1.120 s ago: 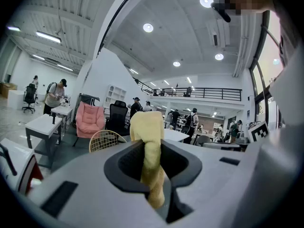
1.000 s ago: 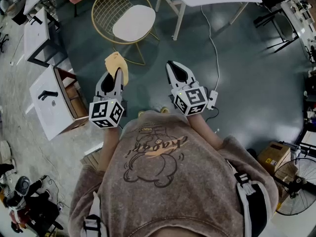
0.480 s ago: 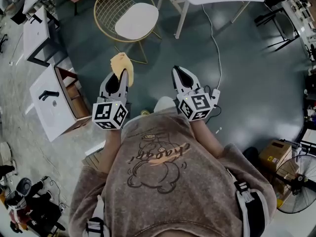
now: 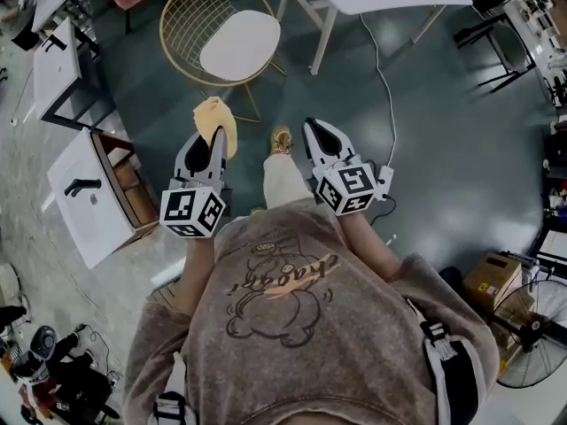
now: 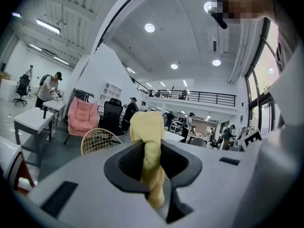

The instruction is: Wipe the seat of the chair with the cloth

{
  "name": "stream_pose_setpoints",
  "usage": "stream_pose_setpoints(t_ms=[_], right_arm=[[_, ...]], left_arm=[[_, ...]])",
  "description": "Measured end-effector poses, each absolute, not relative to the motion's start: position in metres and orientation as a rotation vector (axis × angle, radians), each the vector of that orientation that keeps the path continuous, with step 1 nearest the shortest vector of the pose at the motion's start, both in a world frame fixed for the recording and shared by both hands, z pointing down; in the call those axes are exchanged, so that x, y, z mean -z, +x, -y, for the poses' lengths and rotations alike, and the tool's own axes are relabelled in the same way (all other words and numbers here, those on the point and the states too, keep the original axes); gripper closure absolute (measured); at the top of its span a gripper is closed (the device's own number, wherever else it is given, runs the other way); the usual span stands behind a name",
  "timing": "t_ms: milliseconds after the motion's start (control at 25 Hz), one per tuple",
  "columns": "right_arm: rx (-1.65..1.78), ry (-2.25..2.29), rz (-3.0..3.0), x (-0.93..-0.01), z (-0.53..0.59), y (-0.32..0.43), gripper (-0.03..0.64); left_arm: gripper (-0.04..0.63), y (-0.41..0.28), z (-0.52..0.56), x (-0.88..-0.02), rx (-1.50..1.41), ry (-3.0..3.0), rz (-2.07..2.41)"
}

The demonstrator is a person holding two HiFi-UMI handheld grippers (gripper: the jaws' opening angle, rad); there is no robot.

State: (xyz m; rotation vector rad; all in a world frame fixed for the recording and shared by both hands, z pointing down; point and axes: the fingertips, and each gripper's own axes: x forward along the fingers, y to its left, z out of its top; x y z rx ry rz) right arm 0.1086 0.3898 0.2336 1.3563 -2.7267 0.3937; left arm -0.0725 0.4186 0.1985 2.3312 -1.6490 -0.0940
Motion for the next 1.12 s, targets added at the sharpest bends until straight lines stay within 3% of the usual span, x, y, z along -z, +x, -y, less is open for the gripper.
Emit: stream_pose_setpoints(t_ms=[1120], right_arm=[[-0.432,1.162,2.814,-0.217,-0.041,0.072,0.583]], left_arm=[[0.512,-0.106,-0.076,-0.182,0.084,2.203,1.766]])
